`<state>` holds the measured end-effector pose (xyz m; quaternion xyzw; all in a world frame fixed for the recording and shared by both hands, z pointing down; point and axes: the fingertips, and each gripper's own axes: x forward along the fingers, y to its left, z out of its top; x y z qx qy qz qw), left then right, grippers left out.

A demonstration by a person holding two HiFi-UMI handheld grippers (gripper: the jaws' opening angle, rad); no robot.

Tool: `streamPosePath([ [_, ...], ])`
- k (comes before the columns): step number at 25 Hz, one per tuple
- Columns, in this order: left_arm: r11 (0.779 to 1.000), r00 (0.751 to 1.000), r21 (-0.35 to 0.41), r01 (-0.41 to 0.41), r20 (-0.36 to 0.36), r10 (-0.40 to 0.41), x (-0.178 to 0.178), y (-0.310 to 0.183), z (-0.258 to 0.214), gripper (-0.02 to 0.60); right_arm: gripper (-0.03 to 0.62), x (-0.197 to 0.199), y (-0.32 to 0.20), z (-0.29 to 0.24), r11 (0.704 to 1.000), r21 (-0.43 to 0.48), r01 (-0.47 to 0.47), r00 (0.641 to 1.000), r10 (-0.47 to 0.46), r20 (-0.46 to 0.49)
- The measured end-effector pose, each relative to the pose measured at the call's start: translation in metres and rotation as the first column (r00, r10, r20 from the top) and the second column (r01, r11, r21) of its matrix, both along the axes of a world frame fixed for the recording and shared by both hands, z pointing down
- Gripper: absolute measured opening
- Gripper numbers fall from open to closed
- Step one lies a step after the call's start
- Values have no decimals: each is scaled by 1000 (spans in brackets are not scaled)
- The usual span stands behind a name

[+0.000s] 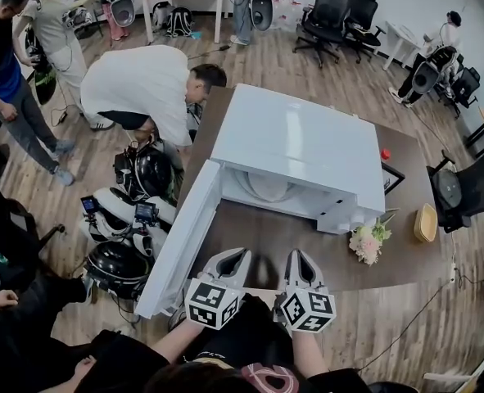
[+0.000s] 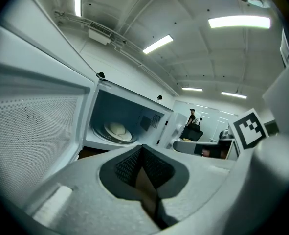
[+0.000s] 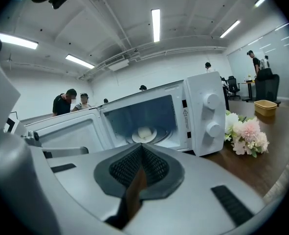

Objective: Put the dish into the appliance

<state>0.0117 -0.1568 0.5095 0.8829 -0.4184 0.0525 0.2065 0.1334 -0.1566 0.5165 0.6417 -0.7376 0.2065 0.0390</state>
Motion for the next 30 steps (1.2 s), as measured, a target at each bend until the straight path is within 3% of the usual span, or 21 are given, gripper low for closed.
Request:
streamPosePath([
  [12,1000,1000,19,14,26,-15,-10,14,-2,9,6,-21,9,9,999,-25,40,996,-42,-81],
  [30,999,999,28,21,42,-22,-20,19,0,9,6,-35,14,10,997,-16,73,990,-75,-117],
])
